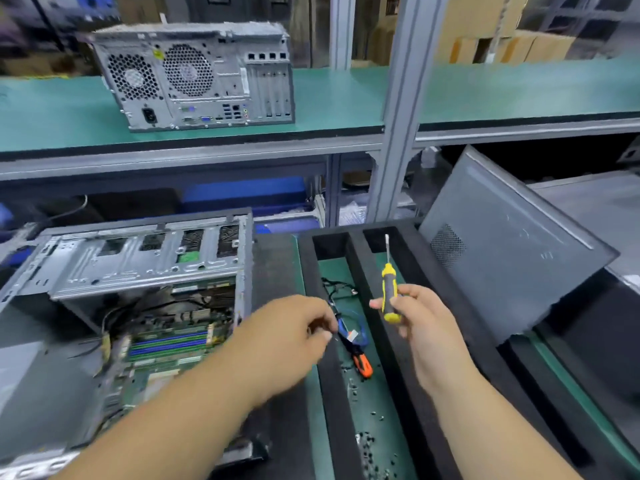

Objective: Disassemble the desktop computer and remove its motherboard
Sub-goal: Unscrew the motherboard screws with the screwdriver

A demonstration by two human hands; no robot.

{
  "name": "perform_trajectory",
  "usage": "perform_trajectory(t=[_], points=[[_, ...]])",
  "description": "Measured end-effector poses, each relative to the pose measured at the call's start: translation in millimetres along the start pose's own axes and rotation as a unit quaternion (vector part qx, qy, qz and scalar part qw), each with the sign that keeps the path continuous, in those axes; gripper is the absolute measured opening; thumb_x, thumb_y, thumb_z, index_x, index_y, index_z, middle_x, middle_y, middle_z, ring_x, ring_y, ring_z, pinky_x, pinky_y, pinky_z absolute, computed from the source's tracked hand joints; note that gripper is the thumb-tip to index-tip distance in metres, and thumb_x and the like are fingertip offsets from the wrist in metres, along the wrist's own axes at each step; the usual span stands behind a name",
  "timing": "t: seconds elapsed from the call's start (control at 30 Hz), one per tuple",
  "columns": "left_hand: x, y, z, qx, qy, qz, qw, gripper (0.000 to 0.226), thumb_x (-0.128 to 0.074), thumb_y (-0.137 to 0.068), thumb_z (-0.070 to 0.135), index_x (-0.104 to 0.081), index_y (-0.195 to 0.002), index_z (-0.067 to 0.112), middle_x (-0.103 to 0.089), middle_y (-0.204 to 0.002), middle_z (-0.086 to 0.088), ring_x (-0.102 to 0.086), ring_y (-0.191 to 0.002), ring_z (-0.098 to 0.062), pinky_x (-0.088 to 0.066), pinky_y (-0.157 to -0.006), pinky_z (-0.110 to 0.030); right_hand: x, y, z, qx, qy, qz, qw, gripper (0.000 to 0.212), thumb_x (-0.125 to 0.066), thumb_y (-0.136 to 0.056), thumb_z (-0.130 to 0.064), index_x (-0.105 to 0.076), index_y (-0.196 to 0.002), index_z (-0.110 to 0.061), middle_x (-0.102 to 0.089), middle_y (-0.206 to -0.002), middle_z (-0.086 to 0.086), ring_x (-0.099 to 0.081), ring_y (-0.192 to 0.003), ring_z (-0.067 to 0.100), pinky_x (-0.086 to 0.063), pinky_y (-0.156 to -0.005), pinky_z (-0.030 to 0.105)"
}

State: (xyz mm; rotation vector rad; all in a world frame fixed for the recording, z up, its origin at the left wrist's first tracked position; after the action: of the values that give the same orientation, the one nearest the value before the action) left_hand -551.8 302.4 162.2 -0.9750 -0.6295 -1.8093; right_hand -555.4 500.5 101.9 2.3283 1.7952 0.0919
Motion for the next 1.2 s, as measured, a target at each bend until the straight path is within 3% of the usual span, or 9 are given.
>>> perform_trajectory(t=[0.07,0.13,0.2,0.37,0.53,0.73,0.9,1.07,1.2], points=[[-23.9,-10.8,17.6,0.002,0.002,0.013,1.000,0.007,-0.056,-0.087,0.031,-0.058,-0.086,0.037,-0.056,-0.080,0.021,-0.052,-0.078,0.004,-0.043,-0.070,-0.020,17.9,-0.8,2.7,-0.007,0.033,-0.006,0.999,0.038,-0.055,-0.072,-0.027,-0.061,-0.110,-0.021,-0.075,-0.092,-0.002,-0.056,-0.067,-0.001,-0.036,-0.067,0.023],[-50.6,-20.8,26.1,0.023,0.010,0.011,1.000,0.007,-0.056,-0.087,0.029,-0.060,-0.085,0.034,-0.056,-0.078,0.017,-0.052,-0.073,0.000,-0.046,-0.069,-0.025,33.7,-2.1,3.9,-0.007,0.054,-0.013,0.998,0.041,-0.054,-0.069,-0.029,-0.062,-0.109,-0.026,-0.075,-0.090,-0.007,-0.055,-0.059,-0.008,-0.038,-0.061,0.017],[-77.8,-27.9,25.5,0.057,0.021,-0.009,0.998,0.013,-0.055,-0.088,0.025,-0.063,-0.093,0.034,-0.055,-0.081,0.015,-0.050,-0.070,-0.003,-0.047,-0.071,-0.026,46.6,-3.1,6.0,-0.011,0.064,-0.023,0.998,0.041,-0.054,-0.069,-0.029,-0.061,-0.109,-0.027,-0.075,-0.091,-0.009,-0.055,-0.057,-0.010,-0.039,-0.064,0.020],[-109.8,-30.7,17.4,0.106,0.028,-0.028,0.994,0.029,-0.050,-0.091,0.022,-0.064,-0.113,0.036,-0.053,-0.079,0.017,-0.049,-0.064,0.000,-0.035,-0.059,-0.015,65.3,-6.3,15.8,-0.024,0.099,-0.058,0.993,0.028,-0.055,-0.078,-0.020,-0.060,-0.100,-0.037,-0.074,-0.095,-0.011,-0.066,-0.081,0.003,-0.046,-0.070,0.030],[-83.2,-20.3,21.7,0.098,0.023,0.015,0.995,0.022,-0.054,-0.090,0.027,-0.065,-0.106,0.036,-0.049,-0.080,0.019,-0.048,-0.067,0.002,-0.040,-0.067,-0.019,50.1,-8.8,27.7,-0.028,0.122,-0.096,0.987,0.030,-0.058,-0.080,-0.001,-0.063,-0.098,-0.025,-0.071,-0.084,-0.003,-0.062,-0.067,0.004,-0.042,-0.063,0.021],[-27.7,9.5,14.9,0.087,0.019,0.089,0.992,0.022,-0.056,-0.089,0.025,-0.066,-0.105,0.037,-0.055,-0.091,0.019,-0.055,-0.075,-0.001,-0.048,-0.077,-0.025,-1.4,-3.5,54.2,-0.056,0.190,-0.153,0.968,0.024,-0.061,-0.079,-0.006,-0.061,-0.097,-0.022,-0.061,-0.076,-0.002,-0.053,-0.060,0.010,-0.045,-0.060,0.029],[11.3,36.3,-11.5,0.091,0.029,0.131,0.987,0.021,-0.058,-0.089,0.022,-0.067,-0.100,0.038,-0.057,-0.090,0.019,-0.056,-0.075,-0.003,-0.045,-0.074,-0.015,-35.6,-0.3,74.2,-0.069,0.274,-0.177,0.943,0.019,-0.059,-0.076,-0.011,-0.060,-0.093,-0.020,-0.052,-0.066,-0.005,-0.049,-0.059,0.012,-0.043,-0.058,0.026],[36.0,58.3,-41.1,0.095,0.050,0.146,0.983,0.022,-0.058,-0.089,0.022,-0.067,-0.098,0.039,-0.058,-0.090,0.020,-0.056,-0.079,-0.003,-0.044,-0.070,-0.010,-58.8,3.9,94.3,-0.090,0.352,-0.172,0.916,0.017,-0.062,-0.074,-0.014,-0.060,-0.089,-0.019,-0.062,-0.067,-0.008,-0.059,-0.049,0.001,-0.053,-0.059,0.023],[51.2,74.2,-67.2,0.108,0.047,0.153,0.981,0.021,-0.059,-0.089,0.024,-0.067,-0.098,0.040,-0.059,-0.090,0.020,-0.055,-0.079,-0.001,-0.045,-0.069,-0.014,-72.5,5.0,111.7,-0.122,0.370,-0.164,0.906,0.021,-0.058,-0.068,-0.014,-0.059,-0.089,-0.016,-0.070,-0.078,0.001,-0.071,-0.066,0.014,-0.059,-0.078,0.043]])
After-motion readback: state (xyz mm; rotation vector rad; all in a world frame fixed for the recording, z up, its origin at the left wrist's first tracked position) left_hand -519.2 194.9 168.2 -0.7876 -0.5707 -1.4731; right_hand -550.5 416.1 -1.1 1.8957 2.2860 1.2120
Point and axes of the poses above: each hand's wrist, its own y-axis away from the middle knuckle, its own x-axis out of the back of the hand, z = x × y, the point moved 6 cm from there along -y, towards the middle knuckle
